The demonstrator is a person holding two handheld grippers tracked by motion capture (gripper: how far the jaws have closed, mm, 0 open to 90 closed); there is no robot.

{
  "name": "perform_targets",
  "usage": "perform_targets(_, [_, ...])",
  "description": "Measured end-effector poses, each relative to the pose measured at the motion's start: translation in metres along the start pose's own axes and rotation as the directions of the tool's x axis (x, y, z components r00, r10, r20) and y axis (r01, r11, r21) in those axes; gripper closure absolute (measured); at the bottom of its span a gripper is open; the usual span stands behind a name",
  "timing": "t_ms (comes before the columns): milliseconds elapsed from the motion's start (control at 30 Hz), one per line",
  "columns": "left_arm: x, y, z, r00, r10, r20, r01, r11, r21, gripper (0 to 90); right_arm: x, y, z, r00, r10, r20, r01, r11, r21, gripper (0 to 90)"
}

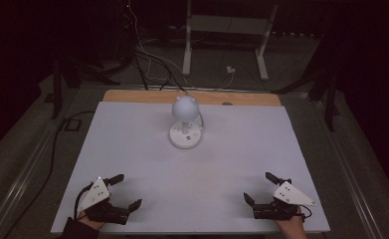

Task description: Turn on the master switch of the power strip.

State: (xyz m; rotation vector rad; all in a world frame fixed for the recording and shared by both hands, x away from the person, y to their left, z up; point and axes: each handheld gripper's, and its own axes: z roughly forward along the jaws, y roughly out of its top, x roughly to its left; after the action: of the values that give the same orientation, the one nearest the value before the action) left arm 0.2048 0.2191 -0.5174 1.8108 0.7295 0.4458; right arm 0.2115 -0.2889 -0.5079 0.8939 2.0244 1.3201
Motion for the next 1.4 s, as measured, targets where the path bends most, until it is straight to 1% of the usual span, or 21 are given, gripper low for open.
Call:
perform_targets(100, [0.0,0.0,0.0,1.0,-0.003,0.0,0.003,1.0,-0.001,0.2,-0.001,0.001,-0.001,1.0,-0.001,0.008,0.001,1.0,-0.013,0.1])
perform_targets(200, [0.0,0.001,0.0,0.9998,-0.019,0.0,0.019,0.9998,-0.003,0.2,-0.003,0.001,-0.003,0.9996,0.028,0.001,-0.028,0.999,-0.03,0.1])
perform_targets(267, [0.0,0.0,0.0,0.9998,-0.018,-0.006,0.018,0.9998,0.006,0.2,-0.004,0.001,-0.003,0.9991,0.041,-0.007,-0.041,0.998,-0.049,0.1])
perform_targets(300, [0.0,0.0,0.001,0.9999,-0.013,-0.01,0.013,0.9998,0.013,0.2,-0.004,0.001,-0.003,0.9992,0.041,0.0,-0.041,0.998,-0.046,0.1])
perform_targets(367, [0.0,-0.001,0.002,0.9999,-0.015,-0.004,0.015,0.9998,0.011,0.2,-0.004,0.001,-0.003,0.9989,0.046,0.001,-0.046,0.997,-0.056,0.1])
perform_targets(400, [0.0,-0.001,0.002,0.9999,-0.015,-0.002,0.015,0.9999,0.007,0.2,-0.004,0.002,-0.002,0.9989,0.046,0.01,-0.045,0.998,-0.049,0.1])
perform_targets(467, [0.0,0.0,0.002,0.9998,-0.018,0.001,0.018,0.9998,0.001,0.2,-0.003,0.001,-0.001,0.9994,0.025,0.023,-0.024,0.999,-0.034,0.1])
perform_targets(500, [0.0,0.0,0.002,0.9998,-0.018,0.001,0.018,0.9998,0.001,0.2,-0.002,0.001,0.0,0.9991,0.012,0.041,-0.011,1.0,-0.017,0.1])
perform_targets(533, [0.0,0.0,0.001,0.9996,-0.027,0.004,0.027,0.9996,-0.005,0.2,-0.001,0.001,0.001,0.9986,0.001,0.052,0.0,1.0,-0.005,0.1])
perform_targets(633, [0.0,0.0,0.001,0.9994,-0.034,0.004,0.034,0.9994,-0.008,0.2,0.001,0.001,0.002,0.9986,-0.011,0.051,0.01,1.0,0.01,0.1])
perform_targets(767, [0.001,0.0,0.0,0.9993,-0.037,0.006,0.037,0.9993,-0.01,0.2,0.005,0.003,0.002,0.9993,-0.018,0.033,0.018,1.0,0.006,0.1])
perform_targets(900, [0.001,0.001,0.0,0.9992,-0.038,0.006,0.038,0.9992,-0.008,0.2,0.008,0.005,0.005,0.9992,-0.01,0.038,0.009,1.0,0.028,0.1])
perform_targets(1000, [0.0,0.001,0.0,0.9992,-0.039,0.004,0.039,0.9992,-0.008,0.2,0.01,0.008,0.007,0.9996,-0.005,0.028,0.004,0.999,0.043,0.1])
perform_targets(1067, [0.0,0.001,0.0,0.9992,-0.039,0.005,0.039,0.9992,-0.011,0.2,0.012,0.01,0.007,0.9995,-0.009,0.029,0.007,0.999,0.046,0.1])
perform_targets(1167, [0.0,0.001,0.001,0.9993,-0.037,0.006,0.037,0.9993,-0.008,0.2,0.012,0.015,0.009,0.9998,0.001,0.02,-0.002,0.999,0.048,0.1])
perform_targets(1200, [-0.001,0.001,0.001,0.9996,-0.027,0.006,0.027,0.9996,0.004,0.2,0.012,0.015,0.011,0.9998,-0.005,0.021,0.004,0.998,0.055,0.1])
perform_targets(1300, [-0.001,0.001,0.002,0.9995,-0.031,0.009,0.031,0.9995,0.004,0.2,0.013,0.017,0.014,0.9997,-0.016,0.018,0.015,0.997,0.069,0.1])
perform_targets(1333, [-0.001,0.001,0.001,0.9994,-0.032,0.01,0.032,0.9995,0.002,0.2,0.014,0.02,0.015,0.9997,-0.022,0.014,0.021,0.997,0.076,0.1])
perform_targets(1400, [-0.001,0.001,0.001,0.9994,-0.033,0.008,0.033,0.9995,-0.001,0.2,0.014,0.024,0.016,1.0,-0.009,0.001,0.009,0.997,0.08,0.1])
